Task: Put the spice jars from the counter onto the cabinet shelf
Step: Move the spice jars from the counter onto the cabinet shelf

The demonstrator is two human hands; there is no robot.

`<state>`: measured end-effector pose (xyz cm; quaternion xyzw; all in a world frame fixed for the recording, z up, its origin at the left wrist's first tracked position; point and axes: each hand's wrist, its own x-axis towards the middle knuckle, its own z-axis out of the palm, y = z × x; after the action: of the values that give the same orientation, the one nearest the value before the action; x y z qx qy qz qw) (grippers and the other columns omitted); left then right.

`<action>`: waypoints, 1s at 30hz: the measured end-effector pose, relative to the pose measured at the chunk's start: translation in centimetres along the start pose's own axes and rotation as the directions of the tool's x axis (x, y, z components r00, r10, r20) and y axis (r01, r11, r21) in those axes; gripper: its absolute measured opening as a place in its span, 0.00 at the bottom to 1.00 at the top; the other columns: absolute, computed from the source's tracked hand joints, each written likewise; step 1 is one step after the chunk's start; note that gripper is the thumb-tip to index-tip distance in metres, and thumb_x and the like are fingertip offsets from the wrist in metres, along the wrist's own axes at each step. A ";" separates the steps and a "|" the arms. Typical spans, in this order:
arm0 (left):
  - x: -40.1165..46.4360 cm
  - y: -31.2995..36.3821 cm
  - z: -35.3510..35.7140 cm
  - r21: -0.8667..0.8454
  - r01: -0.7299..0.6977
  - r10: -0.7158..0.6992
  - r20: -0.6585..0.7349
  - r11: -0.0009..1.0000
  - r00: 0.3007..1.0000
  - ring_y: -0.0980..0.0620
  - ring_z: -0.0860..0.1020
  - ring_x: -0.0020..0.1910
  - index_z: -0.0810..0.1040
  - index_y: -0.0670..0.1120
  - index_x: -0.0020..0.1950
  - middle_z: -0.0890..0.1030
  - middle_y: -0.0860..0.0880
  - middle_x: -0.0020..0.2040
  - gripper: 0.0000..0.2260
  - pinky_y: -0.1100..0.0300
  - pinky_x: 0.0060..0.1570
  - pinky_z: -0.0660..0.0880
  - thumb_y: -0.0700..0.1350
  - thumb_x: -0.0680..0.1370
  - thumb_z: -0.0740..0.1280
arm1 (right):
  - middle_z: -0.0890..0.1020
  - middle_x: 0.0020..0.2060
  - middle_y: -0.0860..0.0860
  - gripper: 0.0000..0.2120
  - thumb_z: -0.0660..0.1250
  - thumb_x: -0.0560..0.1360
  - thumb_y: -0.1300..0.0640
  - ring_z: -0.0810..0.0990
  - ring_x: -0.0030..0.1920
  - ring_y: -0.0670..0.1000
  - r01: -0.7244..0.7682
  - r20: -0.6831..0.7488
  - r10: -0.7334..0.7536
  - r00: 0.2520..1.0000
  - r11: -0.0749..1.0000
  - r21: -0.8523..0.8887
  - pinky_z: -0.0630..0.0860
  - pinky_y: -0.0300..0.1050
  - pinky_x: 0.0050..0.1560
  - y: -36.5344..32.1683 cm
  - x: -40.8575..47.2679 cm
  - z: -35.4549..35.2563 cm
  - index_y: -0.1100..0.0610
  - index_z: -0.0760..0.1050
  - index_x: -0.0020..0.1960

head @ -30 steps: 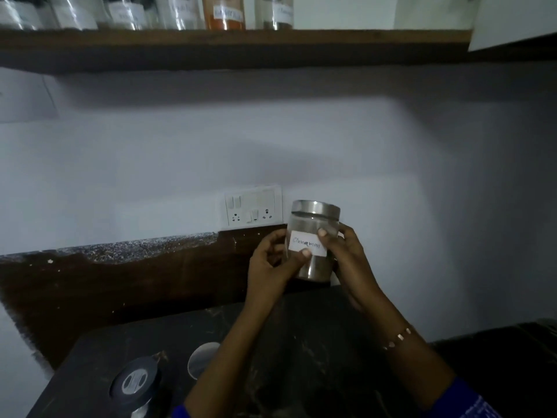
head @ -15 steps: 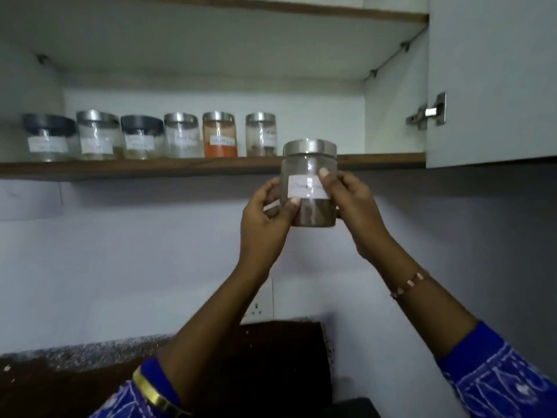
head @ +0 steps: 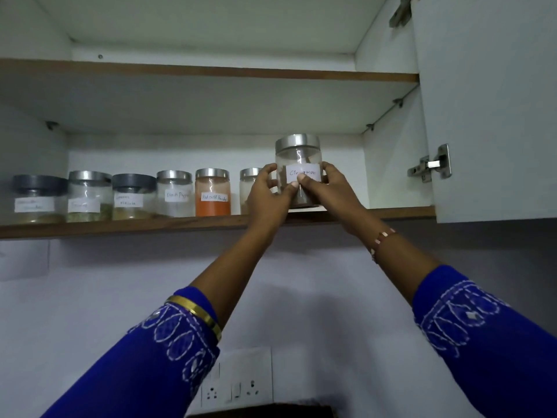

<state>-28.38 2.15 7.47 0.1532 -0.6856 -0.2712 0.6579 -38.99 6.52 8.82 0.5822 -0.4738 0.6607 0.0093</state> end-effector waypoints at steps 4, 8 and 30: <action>1.5 -1.9 0.7 0.090 0.034 -0.038 0.044 0.995 0.998 0.50 0.76 0.56 0.68 0.47 0.69 0.76 0.42 0.62 0.22 0.55 0.55 0.76 0.42 0.76 0.66 | 0.77 0.61 0.56 0.21 0.64 0.77 0.52 0.78 0.59 0.55 -0.046 0.074 0.052 0.996 0.996 -0.078 0.73 0.54 0.64 1.9 1.6 -0.2 0.58 0.67 0.66; 3.3 -2.3 1.2 0.361 0.016 -0.093 0.196 0.933 0.976 0.44 0.76 0.59 0.65 0.46 0.71 0.78 0.41 0.60 0.26 0.51 0.59 0.74 0.38 0.74 0.68 | 0.75 0.61 0.55 0.26 0.63 0.77 0.48 0.75 0.60 0.55 -0.081 0.117 0.113 0.987 0.965 -0.249 0.73 0.49 0.60 3.0 3.5 -1.0 0.62 0.62 0.69; 8.9 -4.1 4.0 0.816 -0.101 -0.425 0.397 0.569 0.813 0.49 0.71 0.51 0.73 0.41 0.56 0.73 0.41 0.65 0.08 0.58 0.50 0.67 0.39 0.78 0.59 | 0.74 0.65 0.60 0.19 0.63 0.77 0.61 0.74 0.65 0.57 -0.179 0.050 0.311 0.949 0.664 -0.726 0.70 0.44 0.63 5.5 8.8 -0.3 0.66 0.68 0.66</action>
<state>-33.65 -5.50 12.42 0.4146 -0.8729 -0.0238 0.2562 -45.14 -1.06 12.27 0.5176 -0.7653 0.3681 0.1044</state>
